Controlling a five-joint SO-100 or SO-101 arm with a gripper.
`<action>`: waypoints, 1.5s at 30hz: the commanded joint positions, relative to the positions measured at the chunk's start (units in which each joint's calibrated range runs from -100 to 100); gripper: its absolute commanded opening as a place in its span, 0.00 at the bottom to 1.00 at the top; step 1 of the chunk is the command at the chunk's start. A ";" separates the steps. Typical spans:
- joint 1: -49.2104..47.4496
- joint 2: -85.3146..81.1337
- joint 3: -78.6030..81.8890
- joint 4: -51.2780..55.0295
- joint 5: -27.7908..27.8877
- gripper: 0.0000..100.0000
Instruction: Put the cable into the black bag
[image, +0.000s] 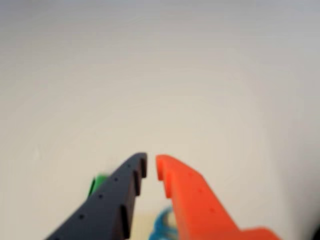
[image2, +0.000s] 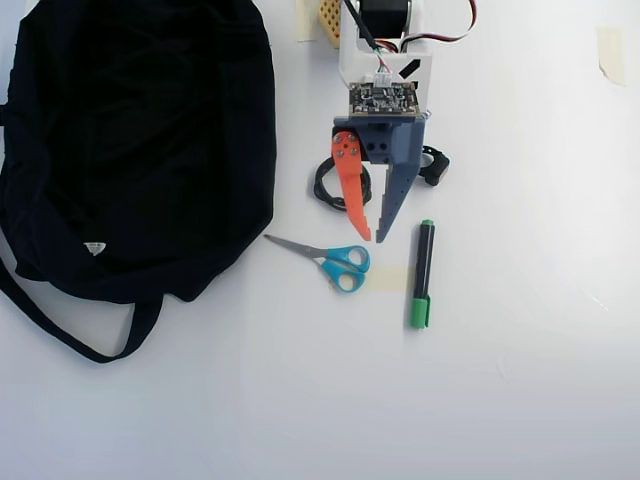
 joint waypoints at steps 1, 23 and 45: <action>-0.53 -3.77 -0.34 7.91 0.30 0.02; -2.77 -3.94 -0.43 41.50 0.30 0.02; -4.12 -3.61 -0.34 55.28 2.72 0.02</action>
